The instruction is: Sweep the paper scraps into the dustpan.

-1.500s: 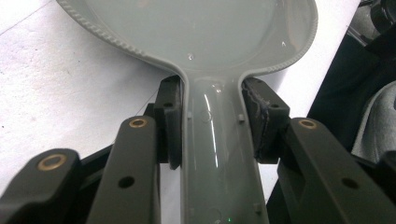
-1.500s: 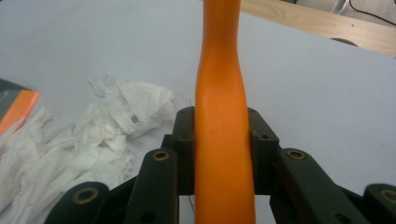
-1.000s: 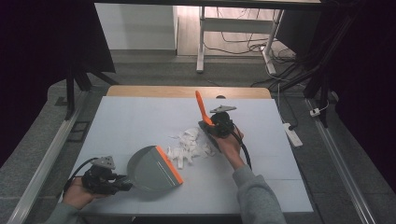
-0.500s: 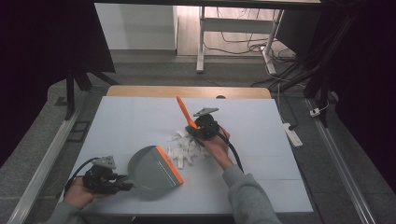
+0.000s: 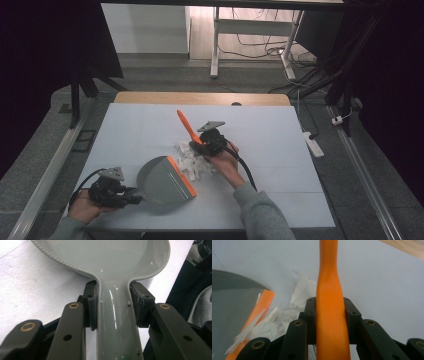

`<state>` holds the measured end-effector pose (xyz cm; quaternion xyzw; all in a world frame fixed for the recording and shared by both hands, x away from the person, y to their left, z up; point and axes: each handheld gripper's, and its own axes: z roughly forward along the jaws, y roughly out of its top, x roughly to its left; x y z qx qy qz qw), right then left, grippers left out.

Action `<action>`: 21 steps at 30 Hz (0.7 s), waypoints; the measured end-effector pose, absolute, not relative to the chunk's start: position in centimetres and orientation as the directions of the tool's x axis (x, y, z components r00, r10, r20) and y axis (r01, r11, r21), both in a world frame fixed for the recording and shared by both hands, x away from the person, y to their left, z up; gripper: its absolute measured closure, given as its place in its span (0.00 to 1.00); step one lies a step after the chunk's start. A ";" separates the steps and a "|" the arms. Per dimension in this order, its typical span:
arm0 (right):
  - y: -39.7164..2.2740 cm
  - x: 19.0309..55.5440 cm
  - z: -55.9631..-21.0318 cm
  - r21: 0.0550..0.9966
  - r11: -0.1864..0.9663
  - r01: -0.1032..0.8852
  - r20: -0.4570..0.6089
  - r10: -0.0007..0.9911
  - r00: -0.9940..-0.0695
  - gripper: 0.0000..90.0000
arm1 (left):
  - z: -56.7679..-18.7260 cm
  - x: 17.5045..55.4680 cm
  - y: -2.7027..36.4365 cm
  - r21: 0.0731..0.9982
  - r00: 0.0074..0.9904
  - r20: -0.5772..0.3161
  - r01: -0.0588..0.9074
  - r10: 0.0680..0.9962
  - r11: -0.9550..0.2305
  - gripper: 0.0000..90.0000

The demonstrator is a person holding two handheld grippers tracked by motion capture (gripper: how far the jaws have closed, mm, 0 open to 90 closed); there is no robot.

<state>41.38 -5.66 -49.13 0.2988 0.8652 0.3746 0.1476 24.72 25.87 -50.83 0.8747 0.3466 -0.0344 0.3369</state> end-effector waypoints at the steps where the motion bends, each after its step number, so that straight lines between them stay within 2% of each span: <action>1: -5.4 41.1 -49.1 0.741 0.536 0.405 -0.017 0.618 -0.786 0.78 | -50.8 24.7 25.9 0.566 0.757 -0.293 0.629 0.583 -0.533 0.68; 11: -3.8 39.2 -49.3 0.746 0.550 0.376 -0.010 0.573 -0.819 0.78 | -50.9 24.8 25.9 0.564 0.756 -0.294 0.631 0.584 -0.533 0.68; 21: -2.2 37.3 -49.0 0.760 0.534 0.371 0.069 0.502 -0.862 0.78 | -50.9 24.8 25.8 0.563 0.755 -0.295 0.633 0.585 -0.532 0.68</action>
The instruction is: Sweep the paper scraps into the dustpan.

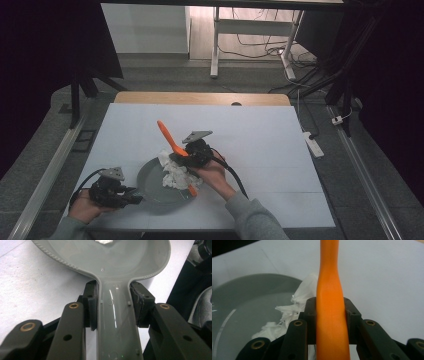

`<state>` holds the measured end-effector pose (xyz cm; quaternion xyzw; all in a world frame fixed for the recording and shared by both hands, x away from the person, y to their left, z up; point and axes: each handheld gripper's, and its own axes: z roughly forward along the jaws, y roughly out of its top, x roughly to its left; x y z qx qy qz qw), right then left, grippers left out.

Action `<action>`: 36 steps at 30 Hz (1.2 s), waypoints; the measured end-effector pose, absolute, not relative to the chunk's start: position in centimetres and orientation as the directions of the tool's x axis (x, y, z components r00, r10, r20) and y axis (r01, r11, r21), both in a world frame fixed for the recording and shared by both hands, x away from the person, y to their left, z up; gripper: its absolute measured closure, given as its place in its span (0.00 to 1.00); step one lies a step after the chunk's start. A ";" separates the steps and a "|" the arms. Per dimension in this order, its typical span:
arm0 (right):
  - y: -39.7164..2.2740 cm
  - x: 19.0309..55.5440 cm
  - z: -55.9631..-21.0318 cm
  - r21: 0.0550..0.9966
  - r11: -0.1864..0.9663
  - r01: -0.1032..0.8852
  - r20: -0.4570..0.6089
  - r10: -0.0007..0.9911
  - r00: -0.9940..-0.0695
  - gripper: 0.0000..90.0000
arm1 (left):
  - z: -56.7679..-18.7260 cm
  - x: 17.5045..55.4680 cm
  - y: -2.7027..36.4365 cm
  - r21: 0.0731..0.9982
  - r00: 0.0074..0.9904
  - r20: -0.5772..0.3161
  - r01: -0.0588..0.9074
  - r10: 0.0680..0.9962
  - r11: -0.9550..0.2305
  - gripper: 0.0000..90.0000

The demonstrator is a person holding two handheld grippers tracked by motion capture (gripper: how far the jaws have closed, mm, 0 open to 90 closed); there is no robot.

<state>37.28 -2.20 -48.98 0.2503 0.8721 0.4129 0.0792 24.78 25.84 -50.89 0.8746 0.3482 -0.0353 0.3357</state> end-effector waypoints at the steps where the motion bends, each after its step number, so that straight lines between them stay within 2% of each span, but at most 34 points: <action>1: -2.2 37.3 -49.0 0.760 0.534 0.371 0.069 0.502 -0.862 0.78 | -50.9 24.8 25.8 0.562 0.755 -0.296 0.633 0.585 -0.532 0.68; 7: -3.3 37.4 -47.3 0.797 0.483 0.363 0.084 0.507 -0.858 0.78 | -50.9 24.8 25.9 0.562 0.755 -0.299 0.634 0.584 -0.531 0.68; 12: -4.3 38.9 -45.8 0.822 0.469 0.323 0.031 0.530 -0.848 0.78 | -50.9 24.8 25.9 0.562 0.753 -0.300 0.636 0.585 -0.530 0.68; 22: -4.1 41.6 -46.7 0.819 0.467 0.334 0.019 0.559 -0.829 0.78 | -50.9 24.4 26.5 0.565 0.734 -0.308 0.653 0.605 -0.504 0.68; 36: 1.7 44.2 -48.4 0.768 0.573 0.286 -0.039 0.488 -0.872 0.78 | -50.9 22.7 27.5 0.548 0.676 -0.337 0.707 0.656 -0.447 0.68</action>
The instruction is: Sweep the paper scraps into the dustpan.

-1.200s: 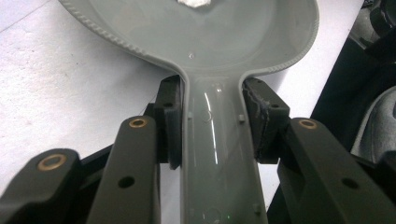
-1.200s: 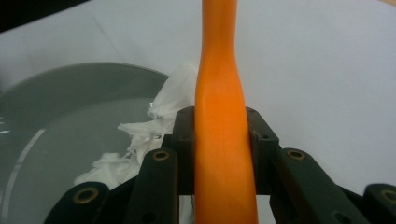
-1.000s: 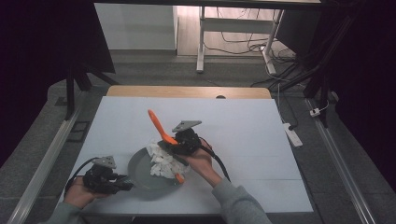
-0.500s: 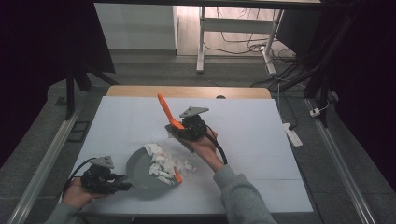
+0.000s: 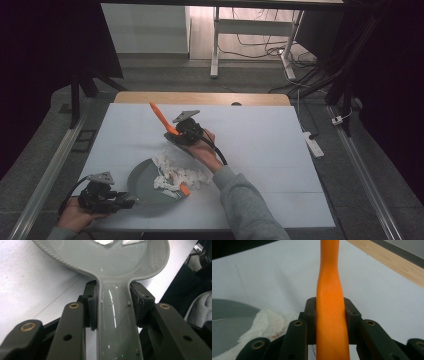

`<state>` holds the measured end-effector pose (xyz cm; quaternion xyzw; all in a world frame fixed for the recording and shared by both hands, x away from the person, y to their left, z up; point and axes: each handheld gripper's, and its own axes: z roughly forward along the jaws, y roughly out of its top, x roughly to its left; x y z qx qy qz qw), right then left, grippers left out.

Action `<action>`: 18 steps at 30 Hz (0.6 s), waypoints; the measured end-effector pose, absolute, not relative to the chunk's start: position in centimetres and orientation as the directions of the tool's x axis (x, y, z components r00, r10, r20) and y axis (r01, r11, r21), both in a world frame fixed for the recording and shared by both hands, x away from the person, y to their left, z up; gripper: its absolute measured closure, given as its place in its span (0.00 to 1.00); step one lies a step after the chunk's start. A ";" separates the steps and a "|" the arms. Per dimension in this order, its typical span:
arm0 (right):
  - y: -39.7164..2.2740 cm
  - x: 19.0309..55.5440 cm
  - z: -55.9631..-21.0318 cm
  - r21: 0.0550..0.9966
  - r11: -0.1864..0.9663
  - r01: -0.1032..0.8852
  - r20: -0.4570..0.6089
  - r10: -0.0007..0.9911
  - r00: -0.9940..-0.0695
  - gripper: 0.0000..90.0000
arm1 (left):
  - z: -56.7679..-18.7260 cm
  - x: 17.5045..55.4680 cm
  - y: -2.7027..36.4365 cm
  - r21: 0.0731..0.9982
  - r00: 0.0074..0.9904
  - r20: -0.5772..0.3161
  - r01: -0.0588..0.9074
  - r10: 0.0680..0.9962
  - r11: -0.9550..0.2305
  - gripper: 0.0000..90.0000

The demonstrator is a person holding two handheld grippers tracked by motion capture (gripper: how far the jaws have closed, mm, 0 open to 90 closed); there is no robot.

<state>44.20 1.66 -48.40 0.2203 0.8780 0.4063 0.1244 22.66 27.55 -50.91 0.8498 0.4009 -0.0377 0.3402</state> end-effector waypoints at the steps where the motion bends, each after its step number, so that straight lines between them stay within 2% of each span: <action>1: 1.7 44.2 -48.4 0.768 0.573 0.286 -0.039 0.488 -0.872 0.78 | -50.9 22.6 27.6 0.546 0.675 -0.335 0.708 0.658 -0.448 0.68; 8: 3.8 43.9 -49.4 0.719 0.637 0.279 -0.017 0.418 -0.909 0.78 | -51.1 22.7 27.7 0.545 0.663 -0.343 0.717 0.665 -0.434 0.68; 11: 4.1 42.7 -49.3 0.694 0.674 0.251 -0.025 0.372 -0.928 0.78 | -51.2 22.9 27.7 0.541 0.660 -0.345 0.721 0.668 -0.433 0.68; 18: 3.3 39.7 -49.1 0.700 0.674 0.236 0.018 0.313 -0.950 0.78 | -51.2 23.1 27.5 0.540 0.662 -0.344 0.720 0.666 -0.436 0.68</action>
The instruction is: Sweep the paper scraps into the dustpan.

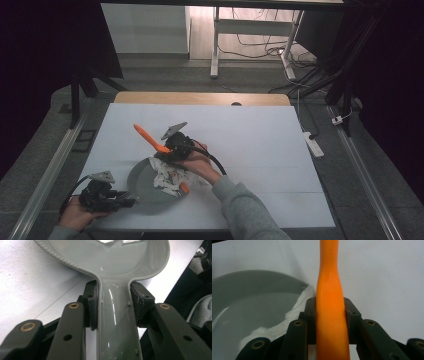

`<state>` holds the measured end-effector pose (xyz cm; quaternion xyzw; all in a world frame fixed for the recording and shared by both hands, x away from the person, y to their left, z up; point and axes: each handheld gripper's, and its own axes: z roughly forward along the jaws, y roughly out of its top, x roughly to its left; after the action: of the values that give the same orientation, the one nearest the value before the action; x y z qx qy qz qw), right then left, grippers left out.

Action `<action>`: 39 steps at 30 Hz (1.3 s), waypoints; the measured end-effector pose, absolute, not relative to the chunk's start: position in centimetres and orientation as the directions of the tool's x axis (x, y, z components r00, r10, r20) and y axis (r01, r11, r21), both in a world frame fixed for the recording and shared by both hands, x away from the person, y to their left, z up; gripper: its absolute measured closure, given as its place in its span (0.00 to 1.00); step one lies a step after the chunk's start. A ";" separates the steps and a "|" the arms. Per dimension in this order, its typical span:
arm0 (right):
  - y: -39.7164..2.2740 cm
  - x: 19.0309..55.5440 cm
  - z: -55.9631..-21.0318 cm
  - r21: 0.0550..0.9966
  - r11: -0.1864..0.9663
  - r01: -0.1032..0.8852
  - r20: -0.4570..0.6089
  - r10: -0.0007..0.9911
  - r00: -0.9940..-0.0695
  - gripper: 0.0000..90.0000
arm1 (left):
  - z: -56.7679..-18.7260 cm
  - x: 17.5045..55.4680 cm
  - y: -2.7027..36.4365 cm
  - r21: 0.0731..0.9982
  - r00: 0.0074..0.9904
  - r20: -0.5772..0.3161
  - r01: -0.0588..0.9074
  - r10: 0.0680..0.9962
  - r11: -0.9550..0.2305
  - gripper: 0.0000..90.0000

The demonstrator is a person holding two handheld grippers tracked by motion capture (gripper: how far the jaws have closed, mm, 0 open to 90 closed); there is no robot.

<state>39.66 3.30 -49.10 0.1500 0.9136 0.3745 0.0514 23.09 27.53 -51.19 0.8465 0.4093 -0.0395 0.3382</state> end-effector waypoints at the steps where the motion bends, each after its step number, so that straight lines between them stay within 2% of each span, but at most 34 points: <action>1: 3.1 39.3 -48.9 0.706 0.667 0.238 0.042 0.296 -0.954 0.78 | -51.2 23.1 27.5 0.540 0.663 -0.344 0.719 0.665 -0.437 0.68; 5: 1.5 38.4 -47.2 0.767 0.605 0.216 0.021 0.312 -0.950 0.78 | -51.2 23.1 27.6 0.544 0.669 -0.342 0.714 0.660 -0.441 0.68; 6: 0.1 38.5 -46.2 0.801 0.553 0.229 0.019 0.360 -0.933 0.78 | -51.2 23.1 27.5 0.547 0.671 -0.342 0.712 0.658 -0.442 0.68; 9: -2.1 39.1 -45.0 0.828 0.504 0.244 0.005 0.429 -0.903 0.78 | -51.2 23.1 27.5 0.549 0.677 -0.343 0.707 0.651 -0.446 0.68; 15: -5.9 39.6 -44.9 0.818 0.499 0.287 -0.011 0.512 -0.859 0.78 | -51.2 23.1 27.4 0.549 0.690 -0.339 0.697 0.640 -0.461 0.68; 22: -10.6 38.9 -46.0 0.783 0.474 0.403 0.011 0.637 -0.770 0.78 | -51.2 23.4 27.1 0.545 0.692 -0.342 0.697 0.636 -0.466 0.68; 31: -9.4 37.6 -48.2 0.734 0.495 0.466 0.037 0.656 -0.754 0.78 | -51.1 23.4 26.9 0.546 0.697 -0.336 0.692 0.634 -0.472 0.68; 39: -4.5 35.8 -49.2 0.725 0.505 0.468 0.060 0.630 -0.774 0.78 | -51.2 23.4 26.9 0.546 0.700 -0.338 0.691 0.629 -0.474 0.68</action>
<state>35.77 -4.50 -49.18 0.3188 0.8610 0.3816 0.1066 23.37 26.87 -51.16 0.8574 0.3849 -0.0451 0.3386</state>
